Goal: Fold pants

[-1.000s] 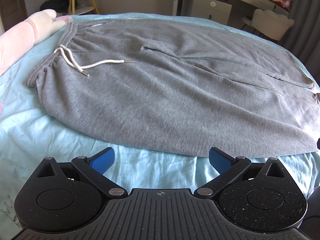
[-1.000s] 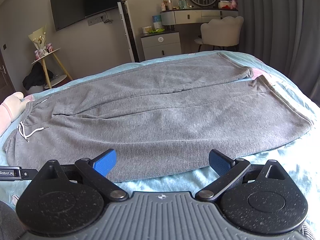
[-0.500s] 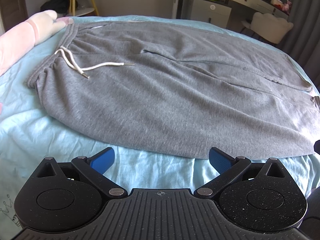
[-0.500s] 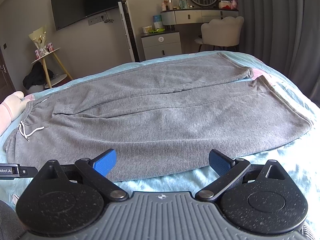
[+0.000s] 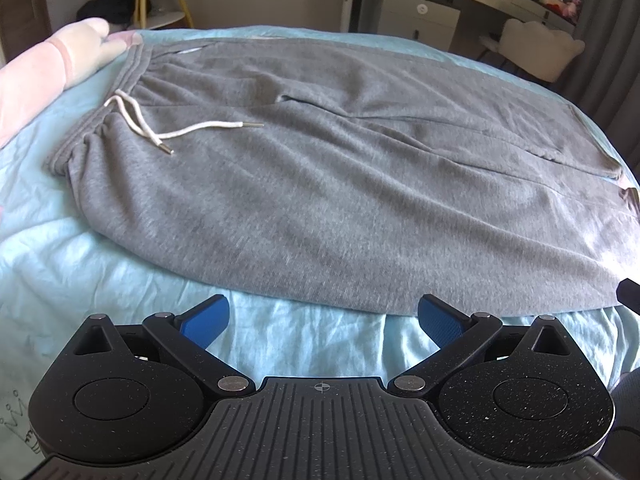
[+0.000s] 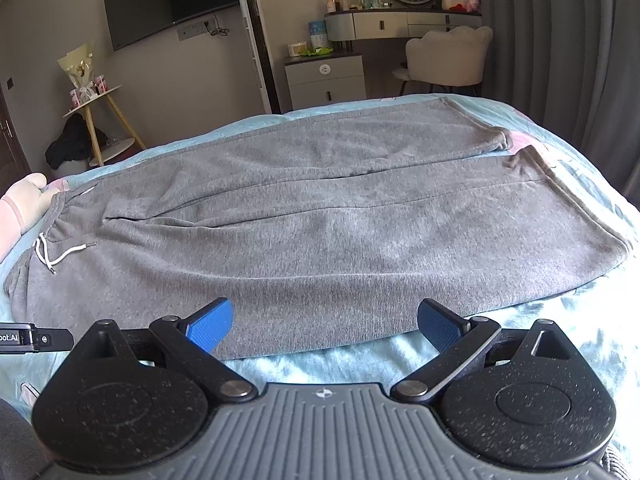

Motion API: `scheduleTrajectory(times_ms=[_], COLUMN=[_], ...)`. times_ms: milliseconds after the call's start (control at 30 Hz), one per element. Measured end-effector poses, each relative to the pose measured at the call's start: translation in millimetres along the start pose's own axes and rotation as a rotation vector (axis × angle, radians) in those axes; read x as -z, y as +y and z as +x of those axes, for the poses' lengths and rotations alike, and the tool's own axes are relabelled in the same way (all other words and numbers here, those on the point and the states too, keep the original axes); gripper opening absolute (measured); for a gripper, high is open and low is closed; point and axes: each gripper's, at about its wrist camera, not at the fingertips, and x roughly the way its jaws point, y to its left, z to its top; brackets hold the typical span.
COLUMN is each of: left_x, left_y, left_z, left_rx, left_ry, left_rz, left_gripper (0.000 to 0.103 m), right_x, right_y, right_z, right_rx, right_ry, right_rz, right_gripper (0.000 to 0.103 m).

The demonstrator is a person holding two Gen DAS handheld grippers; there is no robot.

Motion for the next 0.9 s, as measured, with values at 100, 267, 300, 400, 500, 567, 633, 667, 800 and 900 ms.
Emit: scheduleTrajectory(times_ms=[100,267,300,400,500,567,633,667,800,900], left_x=[-1.3,-5.8,-7.6,-18.5,-43.5,-66.0,-90.4,-102.0,-141.9,-161.1], left_y=[1.0,-0.2,-0.9,-2.8,-3.5,-4.2,-4.8,-4.5,2.7,12.6], left_z=[-0.6,1.6,1.4,1.6,5.9,12.4,22.3,28.7,62.7,95.5], left_rx=[0.014,0.013,0.015,0.027,0.038,0.032,0.016,0.006,-0.077,-0.141], left_ry=[0.005,0.023,0.025,0.027,0.009,-0.025,-0.077,-0.097,-0.179,-0.201], left_rz=[-0.005,-0.007,-0.006,-0.034,-0.097,-0.141,-0.19,-0.209,-0.303,-0.395], left_gripper=[0.103,0.103,0.103,0.103,0.103,0.103,0.103,0.103,0.103,0.103], right_x=[-1.0,-3.6,-4.8,-12.0,-29.5,-43.4,-53.8,-56.9,-52.4,-49.4], right_y=[-0.1,-2.4,-3.6,-12.6,-29.6,-43.0,-58.2,-64.6,-76.6,-79.7], right_z=[1.9,8.9,11.0,20.8,42.5,66.5,95.9,109.8,147.2,149.2], right_rx=[-0.008,-0.017,-0.024,-0.039,0.004,0.067,0.131,0.163,0.211,0.206], right_ry=[0.009,0.024,0.027,0.028,0.046,0.086,0.137,0.177,0.281,0.272], right_rz=[0.003,0.011,0.014,0.049,0.082,0.093,0.103,0.111,0.083,0.096], right_gripper=[0.099,0.099,0.099,0.099,0.099,0.099,0.099,0.099,0.099,0.099])
